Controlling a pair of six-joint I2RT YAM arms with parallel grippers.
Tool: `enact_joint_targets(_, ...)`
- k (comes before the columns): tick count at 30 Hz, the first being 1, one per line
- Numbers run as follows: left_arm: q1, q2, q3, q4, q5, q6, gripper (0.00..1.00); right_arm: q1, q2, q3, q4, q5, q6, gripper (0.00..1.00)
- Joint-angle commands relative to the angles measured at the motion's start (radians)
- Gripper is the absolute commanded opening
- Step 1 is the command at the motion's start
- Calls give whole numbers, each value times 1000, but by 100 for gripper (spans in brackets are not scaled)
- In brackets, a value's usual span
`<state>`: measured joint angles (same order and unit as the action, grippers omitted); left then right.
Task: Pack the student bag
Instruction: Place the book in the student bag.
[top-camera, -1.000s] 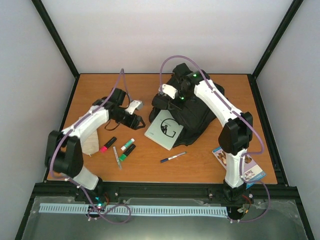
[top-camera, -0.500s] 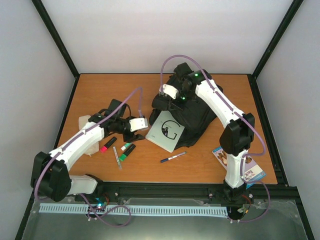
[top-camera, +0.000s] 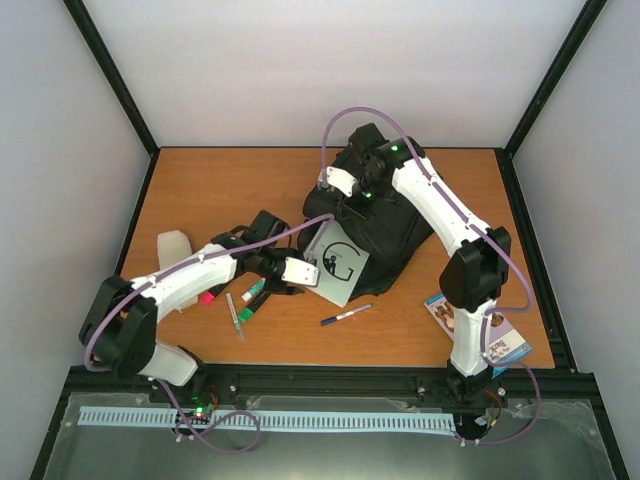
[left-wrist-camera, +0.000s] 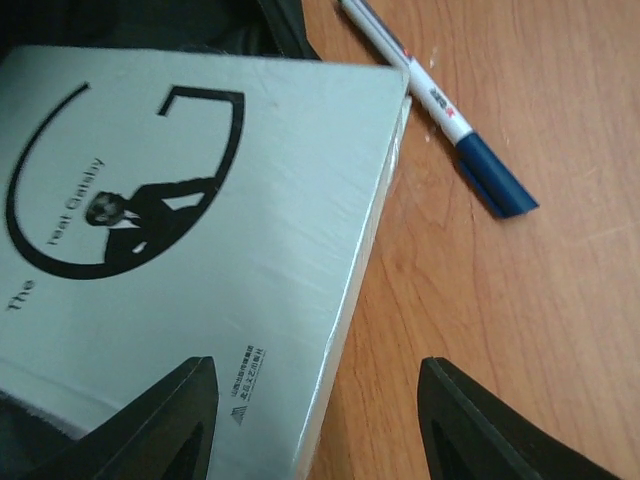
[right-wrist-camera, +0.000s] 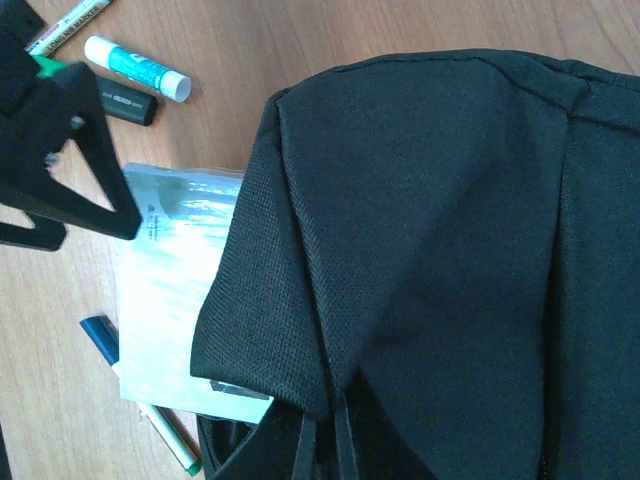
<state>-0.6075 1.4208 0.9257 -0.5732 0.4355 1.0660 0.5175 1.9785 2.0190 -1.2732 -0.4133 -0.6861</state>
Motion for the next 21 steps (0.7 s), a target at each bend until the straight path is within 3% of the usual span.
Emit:
enact_joint_targets(1, -13, 53, 41, 35, -14, 159, 58, -1, -69, 55, 25, -90, -12, 3)
enact_joint_targets(9, -15, 177, 66, 166, -111, 239, 58, 0, -71, 53, 7, -118, -36, 3)
enact_joint_targets(21, -16, 368, 274, 237, -107, 188, 52, 1, -52, 69, -10, -147, -55, 3)
